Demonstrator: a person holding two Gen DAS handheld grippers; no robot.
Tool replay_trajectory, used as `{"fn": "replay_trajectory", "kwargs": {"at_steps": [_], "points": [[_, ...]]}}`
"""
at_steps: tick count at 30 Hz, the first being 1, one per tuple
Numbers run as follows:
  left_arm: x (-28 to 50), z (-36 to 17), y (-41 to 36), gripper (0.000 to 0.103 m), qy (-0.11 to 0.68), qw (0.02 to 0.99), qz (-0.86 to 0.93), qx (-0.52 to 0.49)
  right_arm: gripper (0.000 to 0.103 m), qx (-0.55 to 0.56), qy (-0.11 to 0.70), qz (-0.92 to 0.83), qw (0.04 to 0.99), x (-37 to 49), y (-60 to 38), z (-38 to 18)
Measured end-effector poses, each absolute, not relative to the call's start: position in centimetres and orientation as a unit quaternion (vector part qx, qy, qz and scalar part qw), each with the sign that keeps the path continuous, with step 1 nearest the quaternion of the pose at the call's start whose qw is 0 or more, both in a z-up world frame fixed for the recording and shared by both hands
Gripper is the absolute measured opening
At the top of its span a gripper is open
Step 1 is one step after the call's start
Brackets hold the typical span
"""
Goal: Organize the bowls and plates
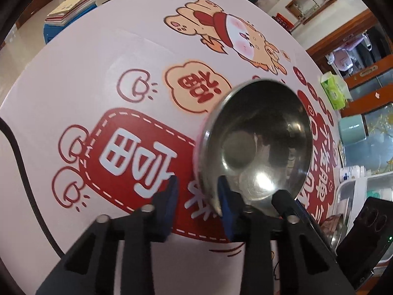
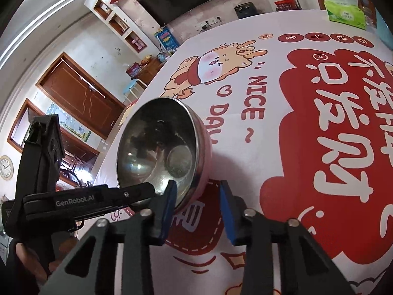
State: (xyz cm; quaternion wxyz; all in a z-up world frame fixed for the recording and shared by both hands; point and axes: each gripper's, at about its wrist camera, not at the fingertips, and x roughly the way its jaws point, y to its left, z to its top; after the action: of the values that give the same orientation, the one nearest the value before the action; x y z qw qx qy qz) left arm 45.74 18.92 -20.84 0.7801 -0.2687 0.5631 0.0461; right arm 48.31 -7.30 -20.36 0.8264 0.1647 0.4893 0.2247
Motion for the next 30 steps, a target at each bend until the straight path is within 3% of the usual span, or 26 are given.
{"fn": "replay_trajectory", "kwargs": {"at_steps": [3,6,30], "points": [[45.5,-21.0,18.3,0.015,0.569,0.777,0.037,-0.267,0.02,0.159,0.493,0.223,0.826,48.0,-7.2,-20.4],[45.2,-21.2,17.7,0.015,0.576,0.773,0.034,-0.263,0.013,0.155,0.503,0.218,0.822,47.9,-7.4,-20.6],[36.9,-18.6,13.9,0.016,0.616,0.746,0.005,-0.252,0.012,0.134,0.532,0.187,0.815,39.4,-9.4,-16.5]]}}
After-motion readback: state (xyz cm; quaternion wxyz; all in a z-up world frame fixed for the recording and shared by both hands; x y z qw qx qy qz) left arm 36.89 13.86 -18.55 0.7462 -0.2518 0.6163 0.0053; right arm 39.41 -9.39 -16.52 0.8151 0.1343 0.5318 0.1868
